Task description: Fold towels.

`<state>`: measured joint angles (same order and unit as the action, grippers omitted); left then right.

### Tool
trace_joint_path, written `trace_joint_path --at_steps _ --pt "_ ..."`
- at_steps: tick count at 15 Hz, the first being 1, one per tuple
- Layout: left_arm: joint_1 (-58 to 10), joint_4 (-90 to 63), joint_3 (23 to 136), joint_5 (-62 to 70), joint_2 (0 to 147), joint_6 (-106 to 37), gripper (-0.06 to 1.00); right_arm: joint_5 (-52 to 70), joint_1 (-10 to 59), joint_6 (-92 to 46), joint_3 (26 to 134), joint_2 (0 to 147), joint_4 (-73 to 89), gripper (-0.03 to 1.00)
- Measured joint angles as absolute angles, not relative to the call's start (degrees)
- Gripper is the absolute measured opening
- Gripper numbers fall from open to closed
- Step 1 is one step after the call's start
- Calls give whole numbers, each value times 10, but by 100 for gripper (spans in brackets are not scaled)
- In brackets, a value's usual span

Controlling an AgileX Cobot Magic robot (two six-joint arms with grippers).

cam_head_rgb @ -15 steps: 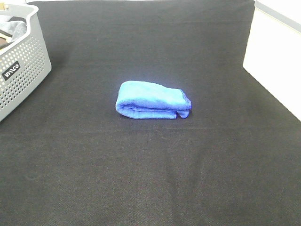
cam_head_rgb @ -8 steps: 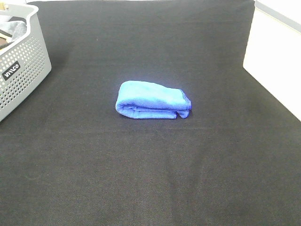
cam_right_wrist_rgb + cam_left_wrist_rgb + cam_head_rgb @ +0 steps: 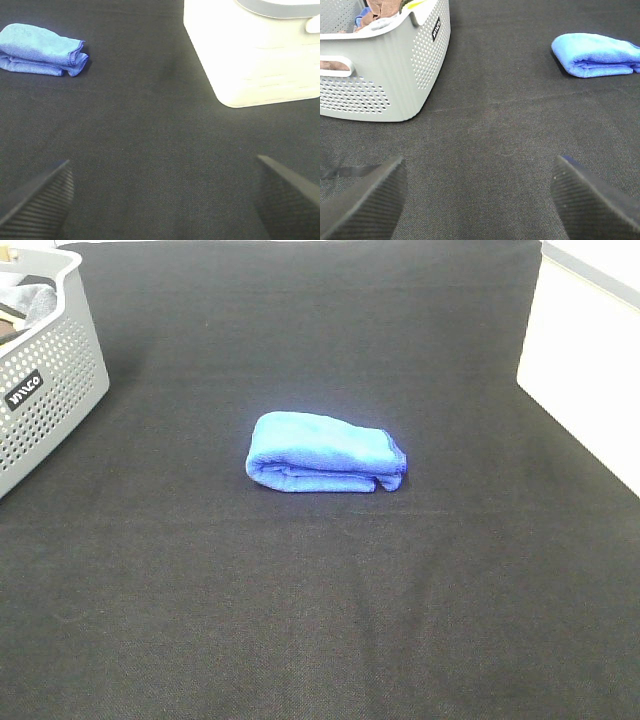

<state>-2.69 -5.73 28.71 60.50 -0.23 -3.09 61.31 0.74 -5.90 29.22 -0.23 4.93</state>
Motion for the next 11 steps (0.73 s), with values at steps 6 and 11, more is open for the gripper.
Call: trace_joint_path --at_steps 6,11 --pt "-27 -57 287 605 -2 -31 76 613 7 -59 292 -2 49 90" --pt "-27 -57 287 605 -2 -31 76 613 7 -59 292 -2 49 90"
